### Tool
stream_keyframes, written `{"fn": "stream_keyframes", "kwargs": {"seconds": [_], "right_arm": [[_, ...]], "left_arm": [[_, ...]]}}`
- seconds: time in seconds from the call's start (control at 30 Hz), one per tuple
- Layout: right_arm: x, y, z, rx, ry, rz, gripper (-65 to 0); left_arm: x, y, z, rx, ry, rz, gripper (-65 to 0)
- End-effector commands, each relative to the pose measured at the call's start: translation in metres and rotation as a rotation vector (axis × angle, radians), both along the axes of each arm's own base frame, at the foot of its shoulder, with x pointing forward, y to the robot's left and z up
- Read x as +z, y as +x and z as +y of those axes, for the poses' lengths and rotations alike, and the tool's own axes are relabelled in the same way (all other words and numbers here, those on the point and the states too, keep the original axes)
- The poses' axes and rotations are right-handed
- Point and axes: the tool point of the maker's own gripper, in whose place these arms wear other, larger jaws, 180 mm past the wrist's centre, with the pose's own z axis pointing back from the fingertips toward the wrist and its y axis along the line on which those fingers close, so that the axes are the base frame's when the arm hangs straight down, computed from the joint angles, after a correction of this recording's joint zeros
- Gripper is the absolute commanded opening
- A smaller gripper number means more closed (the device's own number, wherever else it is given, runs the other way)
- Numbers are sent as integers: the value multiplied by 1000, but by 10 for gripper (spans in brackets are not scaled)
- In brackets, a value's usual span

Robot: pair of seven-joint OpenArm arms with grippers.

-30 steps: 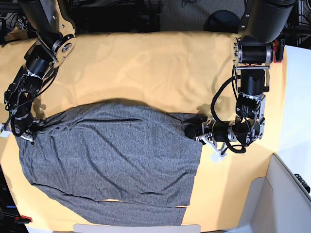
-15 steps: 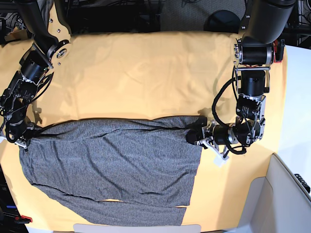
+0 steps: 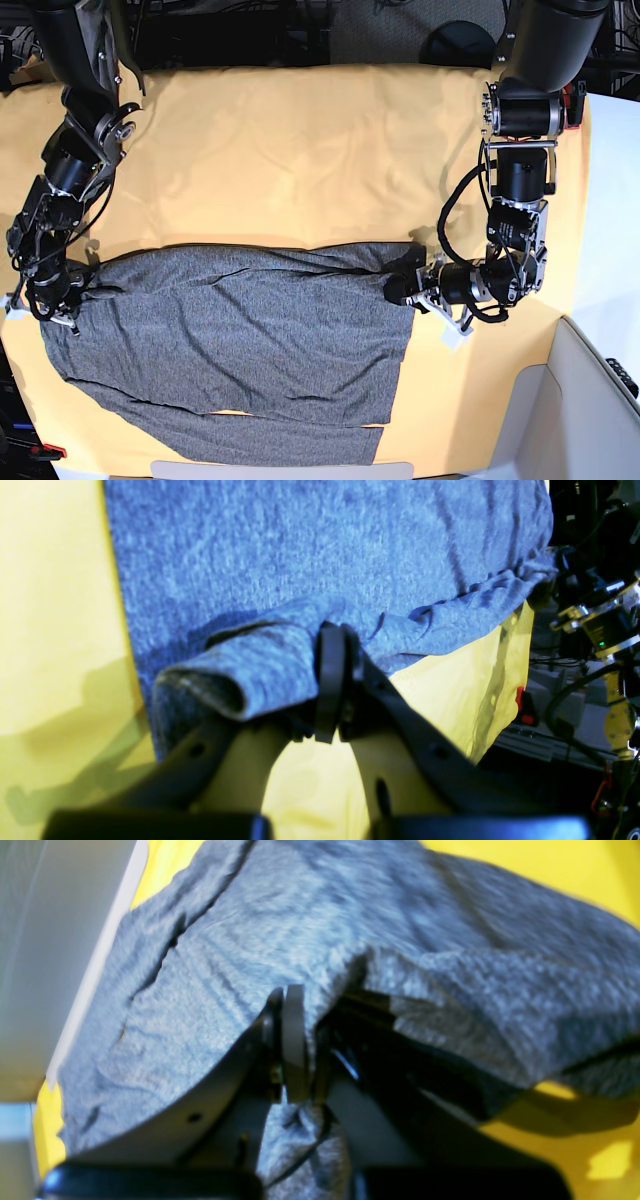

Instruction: Fold the T-shirt properly

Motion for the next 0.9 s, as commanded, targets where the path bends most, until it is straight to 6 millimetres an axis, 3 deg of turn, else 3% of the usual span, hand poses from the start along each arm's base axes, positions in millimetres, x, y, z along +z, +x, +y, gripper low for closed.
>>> {"fn": "stream_keyframes", "kwargs": {"seconds": [0.0,0.17,0.37,0.5,0.77,0.87], "right_arm": [[29,13,-10,-12,-38,-67,-650],[26,14,-7,2,-79,-34,-650],[22,8,-21,-33,-194,-17,-650],[3,6,-17,-23,-170,21,-650],[-2,5,-12,-17,-162,27,-650],[-3,4,-12,-16,-162,30,-650]], "left_arm": [[36,23,2,11,-9,-109,-642],[50,27,0,2,-1,-160,-642],[54,31,10,45,-24,-166,-642],[53,30,11,47,-22,-164,-642],[45,28,12,69,-22,-164,-639],[39,25,13,75,-21,-154,-600]]}}
